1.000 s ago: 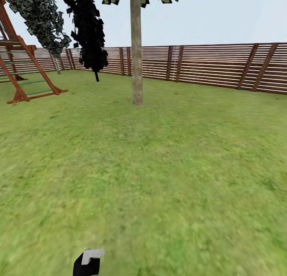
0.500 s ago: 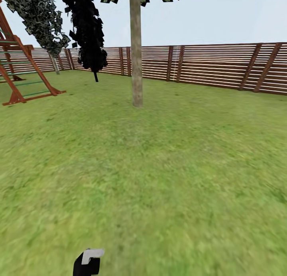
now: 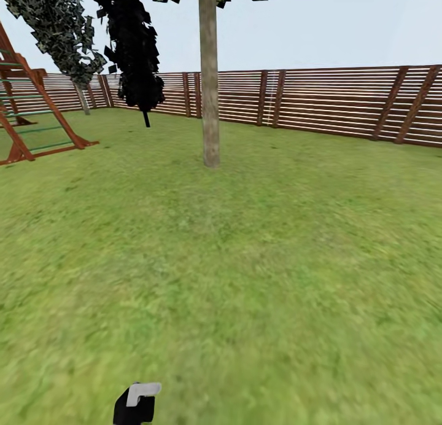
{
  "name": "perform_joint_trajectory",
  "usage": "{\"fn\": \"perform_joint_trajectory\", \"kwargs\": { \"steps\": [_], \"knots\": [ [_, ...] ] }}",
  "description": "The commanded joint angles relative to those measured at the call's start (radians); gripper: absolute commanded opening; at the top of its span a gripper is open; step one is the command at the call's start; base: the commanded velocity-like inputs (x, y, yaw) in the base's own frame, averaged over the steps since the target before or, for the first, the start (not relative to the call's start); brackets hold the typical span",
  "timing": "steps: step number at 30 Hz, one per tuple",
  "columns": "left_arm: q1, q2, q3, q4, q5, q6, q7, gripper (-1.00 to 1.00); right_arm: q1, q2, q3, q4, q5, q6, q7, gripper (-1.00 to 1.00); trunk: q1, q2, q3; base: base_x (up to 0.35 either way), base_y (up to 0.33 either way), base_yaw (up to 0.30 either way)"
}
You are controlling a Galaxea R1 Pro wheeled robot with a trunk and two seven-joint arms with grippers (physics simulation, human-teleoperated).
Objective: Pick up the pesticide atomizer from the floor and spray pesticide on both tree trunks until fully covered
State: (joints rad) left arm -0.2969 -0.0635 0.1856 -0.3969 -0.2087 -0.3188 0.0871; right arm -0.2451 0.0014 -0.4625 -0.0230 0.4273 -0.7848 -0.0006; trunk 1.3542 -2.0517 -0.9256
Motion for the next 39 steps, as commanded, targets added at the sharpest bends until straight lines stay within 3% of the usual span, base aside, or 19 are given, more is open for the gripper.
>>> {"fn": "perform_joint_trajectory", "kwargs": {
  "steps": [1, 39],
  "knots": [
    [-0.001, -0.001, 0.005, 0.001, -0.011, -0.003, 0.003, -1.00, 0.000, 0.000, -0.008, 0.000, 0.008, -0.002, 0.000, 1.00, 0.000, 0.000, -0.001, 0.342, 0.000, 0.000],
    [-0.001, -0.012, 0.002, 0.011, -0.011, -0.003, -0.001, -1.00, 0.000, 0.001, -0.010, -0.004, 0.009, -0.002, -0.002, 1.00, 0.000, 0.000, -0.001, 0.342, 0.000, 0.000]
  ]
}}
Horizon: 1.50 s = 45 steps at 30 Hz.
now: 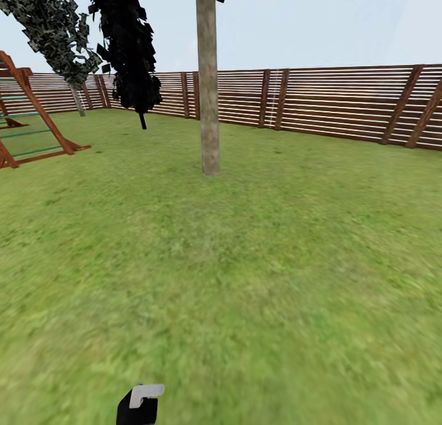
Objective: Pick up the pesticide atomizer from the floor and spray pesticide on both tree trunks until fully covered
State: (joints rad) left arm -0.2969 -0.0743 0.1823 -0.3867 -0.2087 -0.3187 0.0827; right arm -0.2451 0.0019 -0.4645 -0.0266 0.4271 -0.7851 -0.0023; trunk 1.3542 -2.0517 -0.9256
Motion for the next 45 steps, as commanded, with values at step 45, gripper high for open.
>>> {"fn": "perform_joint_trajectory", "kwargs": {
  "steps": [45],
  "knots": [
    [-0.001, 0.001, 0.008, 0.014, -0.008, 0.000, 0.008, -1.00, 0.000, 0.003, -0.006, -0.199, 0.010, -0.005, 0.005, 1.00, 0.000, 0.000, -0.007, 0.342, 0.013, 0.046]
  ]
}}
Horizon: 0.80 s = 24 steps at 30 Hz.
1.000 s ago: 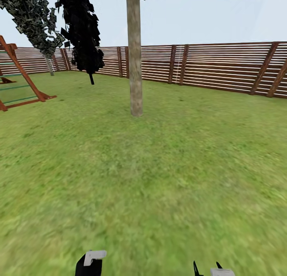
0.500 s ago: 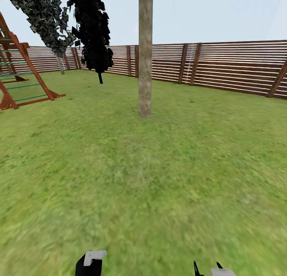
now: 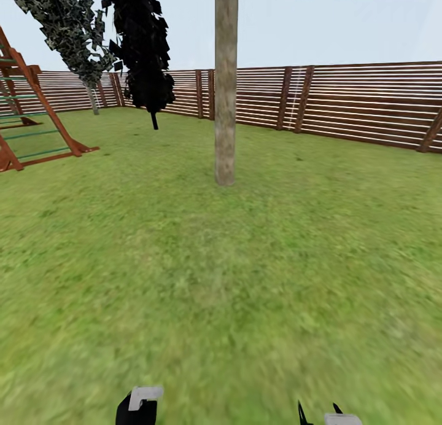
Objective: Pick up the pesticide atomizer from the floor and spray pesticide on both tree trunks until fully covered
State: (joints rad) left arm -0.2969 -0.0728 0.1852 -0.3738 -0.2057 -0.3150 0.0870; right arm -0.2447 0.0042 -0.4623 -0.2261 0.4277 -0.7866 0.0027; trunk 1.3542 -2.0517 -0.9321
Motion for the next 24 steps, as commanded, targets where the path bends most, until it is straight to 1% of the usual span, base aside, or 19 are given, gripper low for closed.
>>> {"fn": "perform_joint_trajectory", "kwargs": {
  "steps": [1, 24],
  "knots": [
    [-0.001, -0.001, 0.005, 0.000, -0.011, -0.004, 0.004, -1.00, -0.001, 0.000, -0.008, 0.000, 0.009, -0.003, 0.000, 1.00, 0.000, 0.000, -0.001, 0.342, 0.000, 0.000],
    [-0.001, 0.001, 0.006, -0.001, -0.011, -0.007, 0.004, -1.00, -0.001, -0.003, -0.007, 0.001, 0.011, -0.003, 0.000, 1.00, 0.000, 0.000, -0.001, 0.342, 0.000, 0.000]
  ]
}}
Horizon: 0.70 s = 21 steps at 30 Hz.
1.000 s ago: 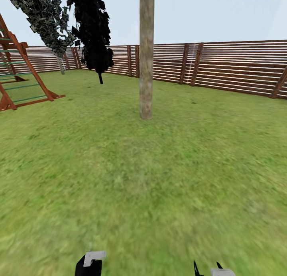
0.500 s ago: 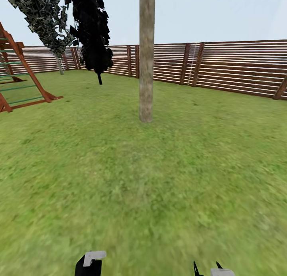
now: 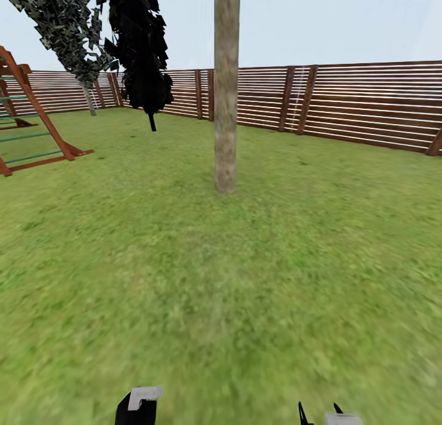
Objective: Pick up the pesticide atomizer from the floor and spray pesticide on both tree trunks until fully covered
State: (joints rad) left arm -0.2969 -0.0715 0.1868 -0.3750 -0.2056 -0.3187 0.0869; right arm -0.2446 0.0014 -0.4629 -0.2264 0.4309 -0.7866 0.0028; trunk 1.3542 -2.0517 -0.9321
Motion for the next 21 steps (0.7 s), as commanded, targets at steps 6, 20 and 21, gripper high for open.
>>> {"fn": "perform_joint_trajectory", "kwargs": {
  "steps": [6, 20, 21],
  "knots": [
    [-0.001, -0.001, 0.005, 0.000, -0.011, -0.003, 0.002, -1.00, -0.001, 0.000, -0.006, 0.001, 0.008, -0.003, 0.002, 1.00, 0.000, 0.000, -0.001, 0.342, 0.000, 0.000],
    [0.001, -0.001, 0.005, -0.001, -0.011, -0.003, 0.002, -1.00, -0.001, 0.000, -0.006, 0.001, 0.008, -0.003, 0.001, 1.00, 0.000, 0.000, -0.001, 0.342, 0.000, 0.000],
    [0.001, -0.001, 0.005, -0.001, -0.011, -0.003, 0.002, -1.00, -0.001, 0.000, -0.006, 0.001, 0.008, -0.003, 0.002, 1.00, 0.000, 0.000, -0.001, 0.342, 0.000, 0.000]
  ]
}}
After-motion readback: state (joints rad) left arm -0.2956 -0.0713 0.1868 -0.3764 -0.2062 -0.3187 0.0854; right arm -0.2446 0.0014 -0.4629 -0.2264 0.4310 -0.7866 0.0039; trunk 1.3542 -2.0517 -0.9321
